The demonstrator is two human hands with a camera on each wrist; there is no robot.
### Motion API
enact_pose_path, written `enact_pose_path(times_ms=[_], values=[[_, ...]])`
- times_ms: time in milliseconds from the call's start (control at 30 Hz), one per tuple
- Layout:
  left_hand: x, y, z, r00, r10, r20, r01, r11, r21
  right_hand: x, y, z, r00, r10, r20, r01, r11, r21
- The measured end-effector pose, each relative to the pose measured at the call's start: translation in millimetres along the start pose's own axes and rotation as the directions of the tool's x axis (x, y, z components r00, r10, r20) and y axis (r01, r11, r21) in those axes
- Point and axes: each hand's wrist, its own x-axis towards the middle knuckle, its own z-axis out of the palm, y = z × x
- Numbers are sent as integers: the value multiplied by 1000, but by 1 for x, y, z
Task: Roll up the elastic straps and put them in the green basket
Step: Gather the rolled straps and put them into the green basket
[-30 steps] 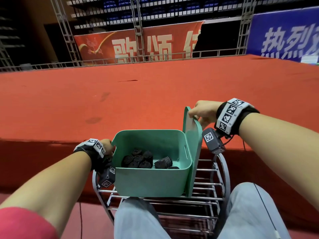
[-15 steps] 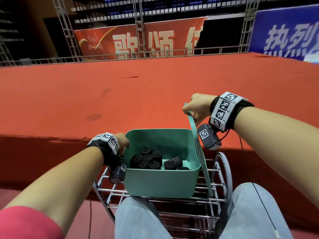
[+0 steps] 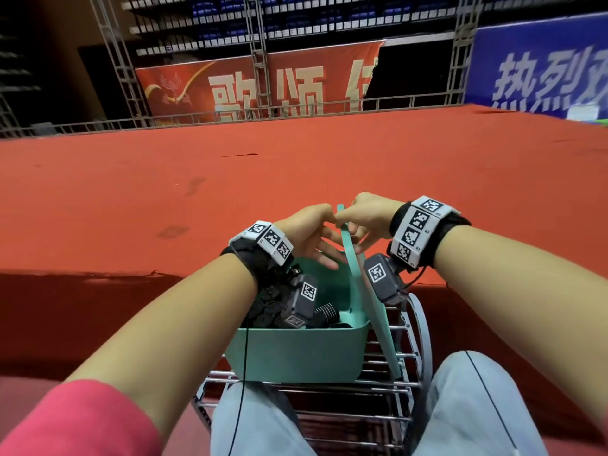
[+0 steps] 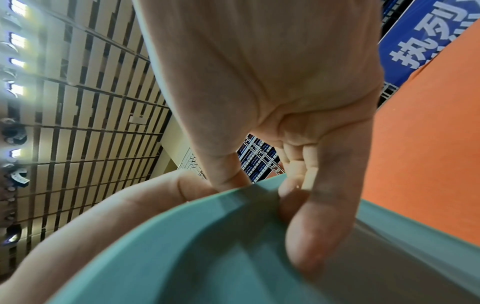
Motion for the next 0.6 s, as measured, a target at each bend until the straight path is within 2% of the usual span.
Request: enact_pose_path(times_ms=[133,233,367,500,600], values=[[1,4,7,998,-27,-62,26,1000,-18,-1,10,-2,995,-24,96,19,998,54],[1,5,12,975,-29,-219,41,998,51,1,20,-2,989,-34,141,16,992,123],[7,-3,5,916,-9,-400,89,979,184,3,36,-5,989,-16,149,-17,975,219],[-1,-11,-20,871,1,-492,82,986,145,9,61,-9,993,59,102,-67,995,80],[-14,-24,-48,852,-49,-521,108,991,84,18,85,-10,992,110,59,-105,991,-80]])
